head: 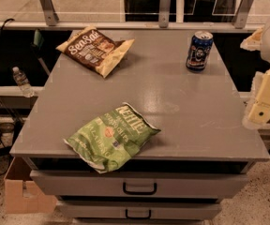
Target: Knock pepsi can over
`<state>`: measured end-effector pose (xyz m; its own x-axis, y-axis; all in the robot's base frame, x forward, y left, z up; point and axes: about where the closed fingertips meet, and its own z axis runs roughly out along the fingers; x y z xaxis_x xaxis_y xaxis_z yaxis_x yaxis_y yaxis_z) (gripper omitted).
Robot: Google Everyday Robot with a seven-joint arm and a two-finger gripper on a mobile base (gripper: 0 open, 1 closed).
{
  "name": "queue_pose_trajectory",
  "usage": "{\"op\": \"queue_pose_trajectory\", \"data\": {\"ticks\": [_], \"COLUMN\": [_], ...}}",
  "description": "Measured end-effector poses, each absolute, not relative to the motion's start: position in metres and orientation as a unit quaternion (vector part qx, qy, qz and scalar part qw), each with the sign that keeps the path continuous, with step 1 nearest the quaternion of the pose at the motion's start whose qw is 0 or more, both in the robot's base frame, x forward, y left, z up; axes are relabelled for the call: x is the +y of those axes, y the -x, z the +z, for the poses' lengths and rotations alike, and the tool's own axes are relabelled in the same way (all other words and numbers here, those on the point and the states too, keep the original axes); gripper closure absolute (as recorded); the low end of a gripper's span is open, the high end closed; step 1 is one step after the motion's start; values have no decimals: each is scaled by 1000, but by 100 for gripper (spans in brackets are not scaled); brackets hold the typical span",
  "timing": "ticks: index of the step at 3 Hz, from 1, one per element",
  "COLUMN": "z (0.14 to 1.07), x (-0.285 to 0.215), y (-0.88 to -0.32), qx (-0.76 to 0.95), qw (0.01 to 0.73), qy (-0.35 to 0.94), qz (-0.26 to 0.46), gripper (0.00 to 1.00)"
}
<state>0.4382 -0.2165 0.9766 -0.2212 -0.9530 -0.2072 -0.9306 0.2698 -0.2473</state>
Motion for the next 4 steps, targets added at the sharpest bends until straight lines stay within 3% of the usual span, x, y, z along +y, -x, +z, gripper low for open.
{"op": "queue_pose_trajectory", "data": {"ticks": [2,4], "z": [975,933], "x": [-233,-261], "y": [-477,-606], "qx": [778,797], "qw": [195,245], "qy": [596,551], "qz": [-26,30], "gripper": [0,0]}}
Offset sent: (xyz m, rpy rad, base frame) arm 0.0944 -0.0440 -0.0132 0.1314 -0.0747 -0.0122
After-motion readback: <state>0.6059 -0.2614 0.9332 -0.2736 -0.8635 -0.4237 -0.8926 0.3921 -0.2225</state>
